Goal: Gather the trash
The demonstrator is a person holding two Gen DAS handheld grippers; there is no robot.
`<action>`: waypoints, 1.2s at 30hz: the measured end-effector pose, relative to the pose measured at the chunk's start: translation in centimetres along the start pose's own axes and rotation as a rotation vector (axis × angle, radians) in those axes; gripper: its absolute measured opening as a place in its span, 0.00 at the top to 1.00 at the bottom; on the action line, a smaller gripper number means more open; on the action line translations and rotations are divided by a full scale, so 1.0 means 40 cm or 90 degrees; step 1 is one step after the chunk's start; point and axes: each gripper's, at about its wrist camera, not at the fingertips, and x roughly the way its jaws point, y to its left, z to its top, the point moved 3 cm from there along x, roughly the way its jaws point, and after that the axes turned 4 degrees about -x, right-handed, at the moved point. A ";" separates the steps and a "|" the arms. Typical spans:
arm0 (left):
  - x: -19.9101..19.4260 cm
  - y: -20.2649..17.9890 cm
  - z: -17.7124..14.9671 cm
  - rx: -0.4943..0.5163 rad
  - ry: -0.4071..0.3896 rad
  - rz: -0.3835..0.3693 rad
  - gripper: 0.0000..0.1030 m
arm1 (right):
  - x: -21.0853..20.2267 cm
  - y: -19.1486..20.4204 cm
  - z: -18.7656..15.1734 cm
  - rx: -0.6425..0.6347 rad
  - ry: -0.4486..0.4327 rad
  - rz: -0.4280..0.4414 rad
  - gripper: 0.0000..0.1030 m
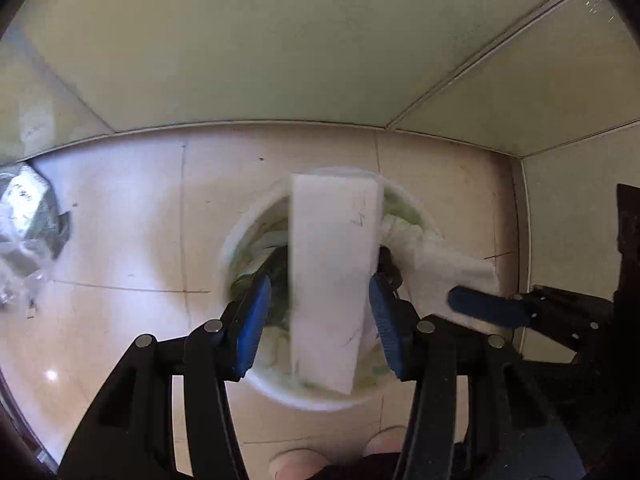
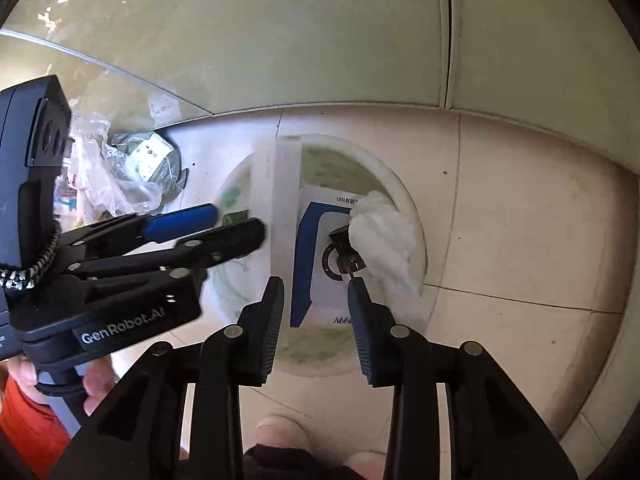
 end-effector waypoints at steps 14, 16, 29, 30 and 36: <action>-0.861 -0.160 -0.089 0.019 -0.129 0.028 0.51 | -0.801 0.282 0.007 -0.004 -0.173 -0.039 0.71; -1.040 -0.209 -0.100 0.028 -0.167 0.027 0.51 | -0.952 0.349 0.007 -0.007 -0.217 -0.040 0.71; -2.006 -0.483 -0.288 0.043 -0.563 0.024 0.51 | -1.805 0.720 -0.165 -0.141 -0.544 -0.068 0.71; -2.054 -0.489 -0.313 0.044 -0.589 0.023 0.51 | -1.833 0.754 -0.186 -0.152 -0.563 -0.077 0.71; -2.257 -0.485 -0.452 0.081 -0.681 0.016 0.36 | -1.930 0.901 -0.289 -0.178 -0.643 -0.115 0.68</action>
